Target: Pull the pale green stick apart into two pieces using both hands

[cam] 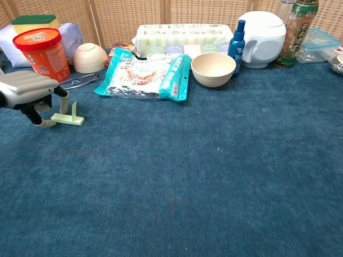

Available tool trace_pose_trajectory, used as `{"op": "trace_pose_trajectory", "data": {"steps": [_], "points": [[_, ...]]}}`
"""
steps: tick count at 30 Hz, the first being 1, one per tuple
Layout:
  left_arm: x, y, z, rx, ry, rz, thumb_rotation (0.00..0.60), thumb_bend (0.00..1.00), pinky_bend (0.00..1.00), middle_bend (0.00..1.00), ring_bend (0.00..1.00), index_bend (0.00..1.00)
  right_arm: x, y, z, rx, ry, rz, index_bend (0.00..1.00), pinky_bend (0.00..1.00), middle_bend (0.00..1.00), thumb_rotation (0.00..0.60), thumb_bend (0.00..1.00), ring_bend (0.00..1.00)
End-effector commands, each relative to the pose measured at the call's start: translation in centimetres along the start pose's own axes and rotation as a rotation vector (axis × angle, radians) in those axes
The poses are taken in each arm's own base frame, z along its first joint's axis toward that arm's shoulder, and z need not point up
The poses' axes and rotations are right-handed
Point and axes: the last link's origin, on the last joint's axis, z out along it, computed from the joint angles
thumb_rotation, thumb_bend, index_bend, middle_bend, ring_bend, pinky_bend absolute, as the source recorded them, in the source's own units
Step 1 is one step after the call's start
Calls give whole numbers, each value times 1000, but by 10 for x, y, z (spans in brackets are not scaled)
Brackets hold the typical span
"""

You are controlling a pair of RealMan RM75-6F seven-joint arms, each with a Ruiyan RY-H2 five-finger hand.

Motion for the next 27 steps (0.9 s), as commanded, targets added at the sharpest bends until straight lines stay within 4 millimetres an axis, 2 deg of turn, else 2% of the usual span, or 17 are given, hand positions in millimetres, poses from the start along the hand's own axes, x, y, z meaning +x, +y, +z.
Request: {"op": "trace_pose_trajectory", "data": {"steps": [1, 10, 19, 27], "points": [[0, 0, 0, 1, -5, 3, 600, 282, 902, 946, 920, 485, 0, 0, 0, -1, 1, 0, 210, 175, 237, 600, 521, 296], [-1, 0, 1, 10, -20, 16, 600, 310, 902, 946, 920, 543, 0, 2, -2, -4, 1, 3, 216, 175, 241, 600, 521, 299], [3, -2, 2, 22, -16, 22, 600, 429, 902, 951, 927, 665, -1, 1, 0, 1, 6, 10, 235, 177, 256, 600, 521, 313], [12, -2, -3, 6, 27, -24, 600, 438, 902, 959, 930, 695, -4, -2, 3, 5, -1, 43, 243, 195, 261, 600, 521, 317]]}}
